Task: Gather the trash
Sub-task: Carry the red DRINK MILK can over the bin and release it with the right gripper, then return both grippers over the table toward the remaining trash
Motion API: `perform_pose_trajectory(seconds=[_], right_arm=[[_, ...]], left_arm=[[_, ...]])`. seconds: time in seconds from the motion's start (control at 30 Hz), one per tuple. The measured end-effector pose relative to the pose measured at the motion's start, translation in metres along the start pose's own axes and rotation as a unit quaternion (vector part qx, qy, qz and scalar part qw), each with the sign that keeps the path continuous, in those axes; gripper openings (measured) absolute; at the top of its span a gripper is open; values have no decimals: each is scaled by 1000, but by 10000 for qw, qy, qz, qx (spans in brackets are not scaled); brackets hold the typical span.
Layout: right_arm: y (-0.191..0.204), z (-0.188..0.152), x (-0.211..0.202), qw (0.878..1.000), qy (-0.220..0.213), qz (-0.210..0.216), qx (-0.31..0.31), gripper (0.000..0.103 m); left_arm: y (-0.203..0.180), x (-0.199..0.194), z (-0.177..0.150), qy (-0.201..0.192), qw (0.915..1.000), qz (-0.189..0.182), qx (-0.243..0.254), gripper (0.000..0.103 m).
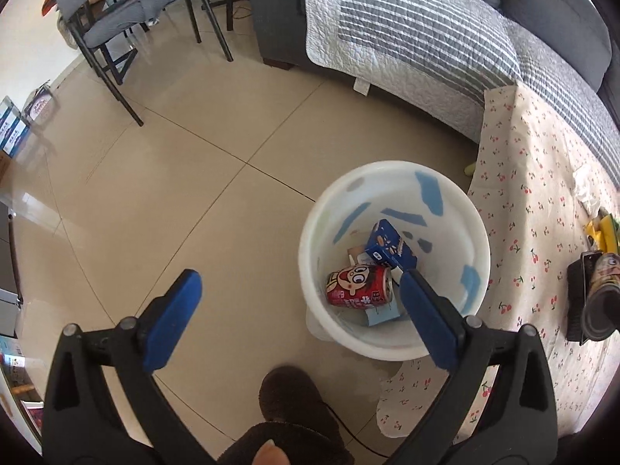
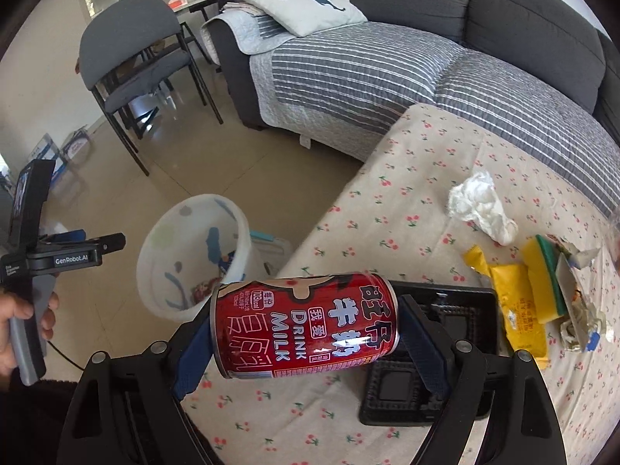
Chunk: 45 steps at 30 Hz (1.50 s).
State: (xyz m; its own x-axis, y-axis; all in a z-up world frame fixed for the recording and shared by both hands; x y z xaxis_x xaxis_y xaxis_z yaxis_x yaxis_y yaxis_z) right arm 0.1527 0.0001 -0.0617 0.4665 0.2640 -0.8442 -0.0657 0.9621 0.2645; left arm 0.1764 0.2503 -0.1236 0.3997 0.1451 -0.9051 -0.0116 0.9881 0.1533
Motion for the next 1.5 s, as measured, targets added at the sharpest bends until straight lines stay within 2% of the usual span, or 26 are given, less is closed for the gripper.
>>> perform_pose_trajectory(seconds=[0.23,0.37,0.53,0.77,0.9,1.17,1.5], right_arm=[[76,1,62,9989,300,289,-218,89],[100,-2,102,9981,501,141,-319,89],[115,2,119,9971,331,-161,-664,89],[113,8,125,9965,327,-313,-696,89],[111,13,117,9972,277,-302,-625,90],[101,21,75,9975,-24,-239,-665,91],[43,14,17,9968,-251,-523,-545,91]], left_arm=[[28,-4,-11,-34,9997,137,-190,101],[44,-3,-18,-33,9995,147,-295,101],[54,3,-23,39,9995,135,-285,101],[56,7,-29,120,9995,122,-248,101],[55,6,-31,114,9997,85,-214,101],[42,1,-28,69,9999,-7,-94,101],[15,-9,-21,-39,9998,-118,175,101]])
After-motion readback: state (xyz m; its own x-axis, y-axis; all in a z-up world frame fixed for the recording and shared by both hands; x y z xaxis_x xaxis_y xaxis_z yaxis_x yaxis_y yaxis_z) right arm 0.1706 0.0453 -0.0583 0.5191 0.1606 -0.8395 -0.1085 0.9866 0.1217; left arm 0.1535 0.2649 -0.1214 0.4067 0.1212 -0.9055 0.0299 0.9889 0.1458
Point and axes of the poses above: each gripper's, at about its wrist camera, not at the fingertips, and x roughly the way its jaws point, y to its left, z to its top, the point moved 8 cm from there along x, roughly the way its jaws point, and after that the axes turned 15 degrees about x, right-handed, at the moved point
